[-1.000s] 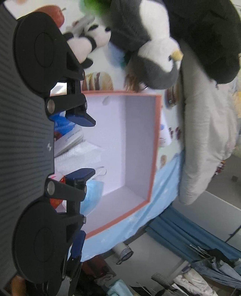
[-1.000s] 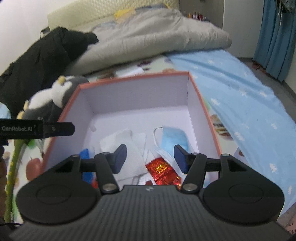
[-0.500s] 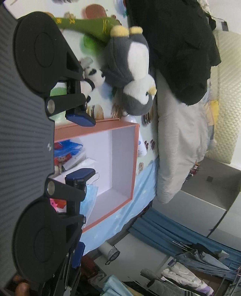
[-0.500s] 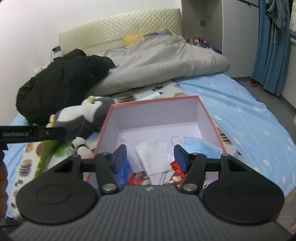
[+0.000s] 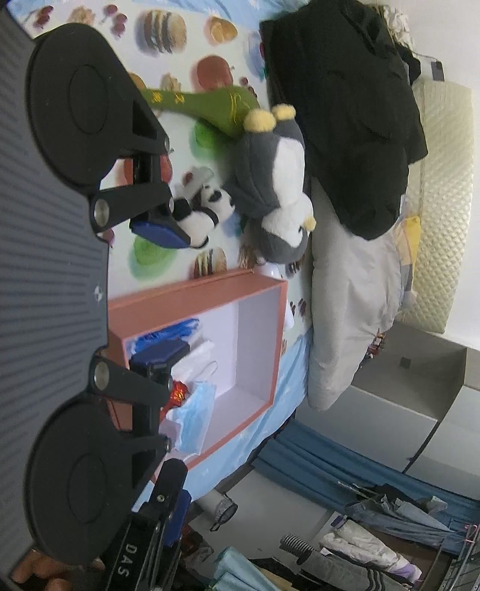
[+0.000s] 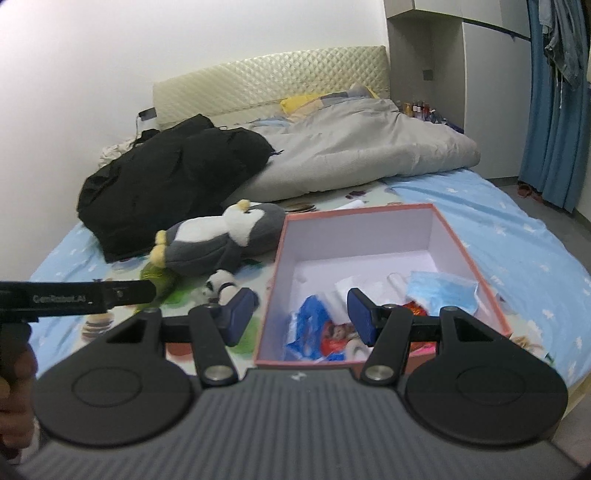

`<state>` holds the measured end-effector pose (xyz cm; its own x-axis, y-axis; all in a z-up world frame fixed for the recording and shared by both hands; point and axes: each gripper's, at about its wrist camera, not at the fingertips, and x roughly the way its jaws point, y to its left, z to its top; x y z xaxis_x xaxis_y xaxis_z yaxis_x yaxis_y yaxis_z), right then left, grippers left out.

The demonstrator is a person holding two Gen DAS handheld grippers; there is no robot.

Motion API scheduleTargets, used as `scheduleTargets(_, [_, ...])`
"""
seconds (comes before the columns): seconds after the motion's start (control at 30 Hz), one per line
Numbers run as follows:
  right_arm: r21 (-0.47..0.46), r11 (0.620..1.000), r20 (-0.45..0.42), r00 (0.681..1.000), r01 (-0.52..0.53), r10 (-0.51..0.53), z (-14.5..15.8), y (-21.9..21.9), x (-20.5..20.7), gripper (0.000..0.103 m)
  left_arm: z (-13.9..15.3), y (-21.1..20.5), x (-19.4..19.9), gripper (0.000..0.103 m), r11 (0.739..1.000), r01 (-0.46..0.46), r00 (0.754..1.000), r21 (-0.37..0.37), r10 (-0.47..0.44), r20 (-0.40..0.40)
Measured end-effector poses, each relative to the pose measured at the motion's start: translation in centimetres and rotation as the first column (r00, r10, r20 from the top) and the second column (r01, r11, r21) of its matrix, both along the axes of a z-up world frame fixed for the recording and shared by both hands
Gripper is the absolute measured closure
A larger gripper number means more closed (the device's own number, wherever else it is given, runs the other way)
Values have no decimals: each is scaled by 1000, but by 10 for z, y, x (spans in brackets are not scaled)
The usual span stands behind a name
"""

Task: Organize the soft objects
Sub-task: 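Withdraw both open tools from the box back toward the panda plush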

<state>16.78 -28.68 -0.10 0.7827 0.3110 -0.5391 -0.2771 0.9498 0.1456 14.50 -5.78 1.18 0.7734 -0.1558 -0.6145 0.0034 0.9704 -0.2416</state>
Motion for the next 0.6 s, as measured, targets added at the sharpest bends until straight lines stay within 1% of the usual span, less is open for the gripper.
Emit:
scheduleTargets(0.07, [2,1000,-3,1000,-3,3,-1,5,-10,44,-1,6,-12,36,1000,-9,1000,0,9,5])
scheduleTargets(0.13, [6,1000,-6,1000,-14,14,-1,11,-18,44,-2,12,-21,30,1000,-24,1000,-4,24,11])
scheduleTargets(0.2, [6,1000,-7,1000,-29,29,-2,17,-25,44,-3,18,-30,17,999,-40,999,-3,40,23])
scheduleTargets(0.3, [4,998,-4,998,-57,57,-2,25,-32,44,-5,21,-45,11,998,-57,998,6,57,26])
scheduleTargets(0.37, [2,997,-3,997,-78,78,-2,31,-37,44,-8,22,-51,9,997,-80,997,11,80,8])
scheduleTargets(0.47, [0,994,-1,994,-106,106,-4,38,-44,44,-15,26,-63,3,993,-116,993,13,116,7])
scheduleTargets(0.6, [8,992,-16,992,-129,129,-10,45,-52,44,-21,30,-72,2,985,-167,986,36,167,-7])
